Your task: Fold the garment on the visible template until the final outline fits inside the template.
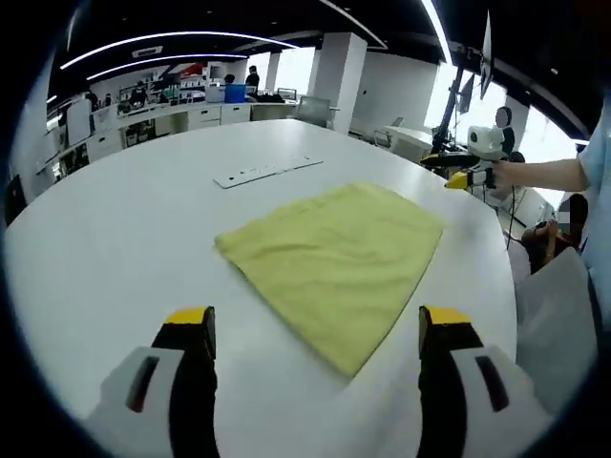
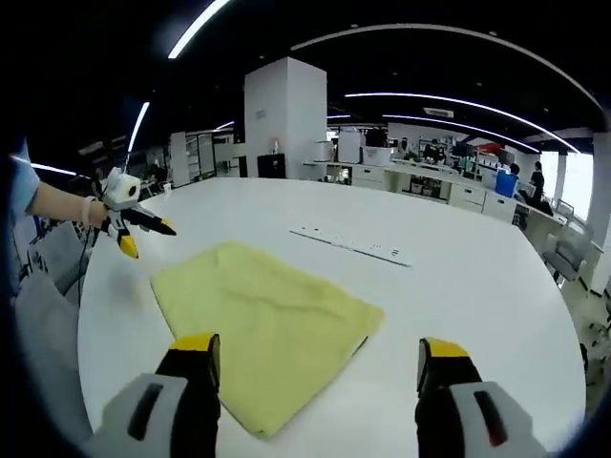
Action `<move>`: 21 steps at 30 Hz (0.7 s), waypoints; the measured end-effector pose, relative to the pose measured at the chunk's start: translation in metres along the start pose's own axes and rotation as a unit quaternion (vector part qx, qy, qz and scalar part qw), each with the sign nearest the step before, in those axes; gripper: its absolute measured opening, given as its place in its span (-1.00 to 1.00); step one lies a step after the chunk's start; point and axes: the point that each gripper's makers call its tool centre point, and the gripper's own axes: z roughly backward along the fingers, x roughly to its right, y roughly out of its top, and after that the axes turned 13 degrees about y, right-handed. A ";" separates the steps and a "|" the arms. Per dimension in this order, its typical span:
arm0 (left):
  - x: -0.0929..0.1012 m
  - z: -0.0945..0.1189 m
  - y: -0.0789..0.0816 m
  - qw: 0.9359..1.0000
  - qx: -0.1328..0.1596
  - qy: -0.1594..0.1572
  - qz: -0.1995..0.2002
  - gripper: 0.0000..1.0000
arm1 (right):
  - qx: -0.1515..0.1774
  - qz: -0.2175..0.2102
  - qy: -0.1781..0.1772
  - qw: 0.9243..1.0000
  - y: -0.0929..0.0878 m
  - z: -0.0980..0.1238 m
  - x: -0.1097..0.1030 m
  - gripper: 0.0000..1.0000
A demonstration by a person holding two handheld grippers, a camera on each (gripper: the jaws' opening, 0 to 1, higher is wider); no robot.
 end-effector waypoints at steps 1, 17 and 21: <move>0.001 0.001 -0.001 1.000 0.000 0.000 0.002 0.67 | 0.000 -0.002 0.000 1.000 -0.001 0.002 -0.001 0.68; 0.020 0.005 -0.043 0.999 -0.047 -0.018 0.021 0.23 | -0.016 -0.106 0.028 0.994 -0.064 0.017 -0.037 -0.18; 0.026 0.006 -0.052 0.998 -0.057 -0.028 0.026 0.10 | -0.024 -0.119 0.033 0.992 -0.075 0.016 -0.044 -0.45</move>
